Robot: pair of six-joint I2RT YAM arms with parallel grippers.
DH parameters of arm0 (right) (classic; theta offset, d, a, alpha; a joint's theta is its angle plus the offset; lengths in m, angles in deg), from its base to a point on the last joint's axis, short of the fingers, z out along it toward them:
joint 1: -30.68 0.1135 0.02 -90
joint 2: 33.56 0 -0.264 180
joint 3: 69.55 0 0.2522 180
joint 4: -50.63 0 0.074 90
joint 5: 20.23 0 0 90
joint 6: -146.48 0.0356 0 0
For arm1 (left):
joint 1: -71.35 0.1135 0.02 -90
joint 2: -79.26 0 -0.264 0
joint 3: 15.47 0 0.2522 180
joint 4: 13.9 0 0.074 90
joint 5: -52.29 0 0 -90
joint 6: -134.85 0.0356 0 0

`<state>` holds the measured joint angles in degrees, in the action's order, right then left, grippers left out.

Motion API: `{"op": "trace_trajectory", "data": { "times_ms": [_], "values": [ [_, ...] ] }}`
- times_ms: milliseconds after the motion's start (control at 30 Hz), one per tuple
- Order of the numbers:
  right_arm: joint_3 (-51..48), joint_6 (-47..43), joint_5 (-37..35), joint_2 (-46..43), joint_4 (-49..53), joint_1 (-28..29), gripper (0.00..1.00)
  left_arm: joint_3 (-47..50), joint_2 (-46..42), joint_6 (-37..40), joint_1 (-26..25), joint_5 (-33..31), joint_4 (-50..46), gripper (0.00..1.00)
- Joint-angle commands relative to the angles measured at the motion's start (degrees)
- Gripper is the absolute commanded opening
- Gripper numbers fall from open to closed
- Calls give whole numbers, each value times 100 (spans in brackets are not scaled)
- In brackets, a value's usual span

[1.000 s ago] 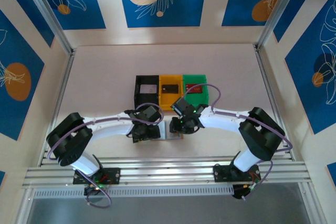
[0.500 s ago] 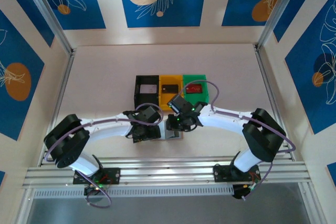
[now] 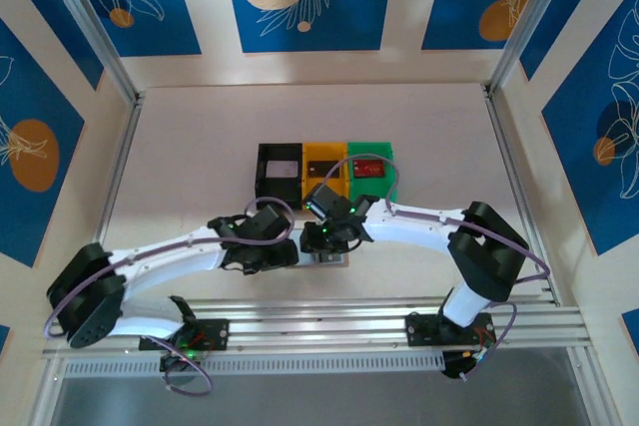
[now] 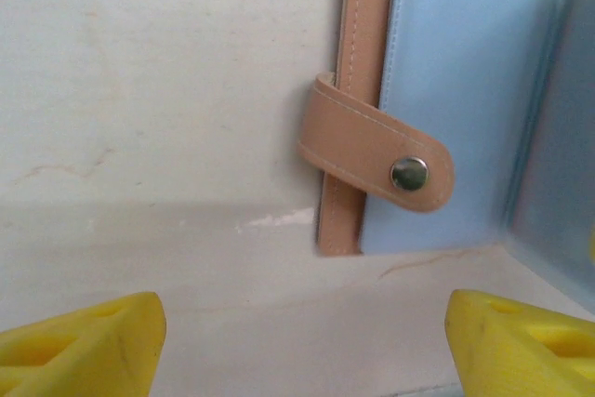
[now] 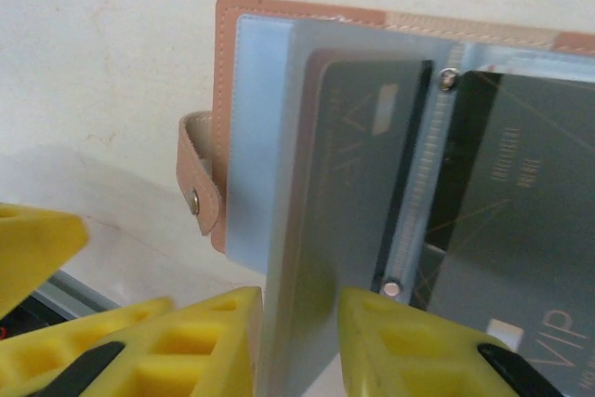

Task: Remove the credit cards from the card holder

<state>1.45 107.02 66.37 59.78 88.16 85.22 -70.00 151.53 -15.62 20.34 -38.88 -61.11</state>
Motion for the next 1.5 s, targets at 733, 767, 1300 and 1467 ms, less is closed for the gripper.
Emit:
{"op": "trace_trajectory", "data": {
  "times_ms": [733,767,1300,1467],
  "values": [
    [-288,-112,567,-480,-190,-456,35,-273,195,272,327,69,-589,79],
    [-368,-106,665,-505,-286,-514,34,-326,267,275,328,72,-605,79],
    [-924,112,1251,-263,-1334,-734,28,-728,1289,203,326,71,-591,79],
    [-890,111,1276,-58,-1400,-726,27,-692,1521,227,328,141,-488,79]
  ]
}}
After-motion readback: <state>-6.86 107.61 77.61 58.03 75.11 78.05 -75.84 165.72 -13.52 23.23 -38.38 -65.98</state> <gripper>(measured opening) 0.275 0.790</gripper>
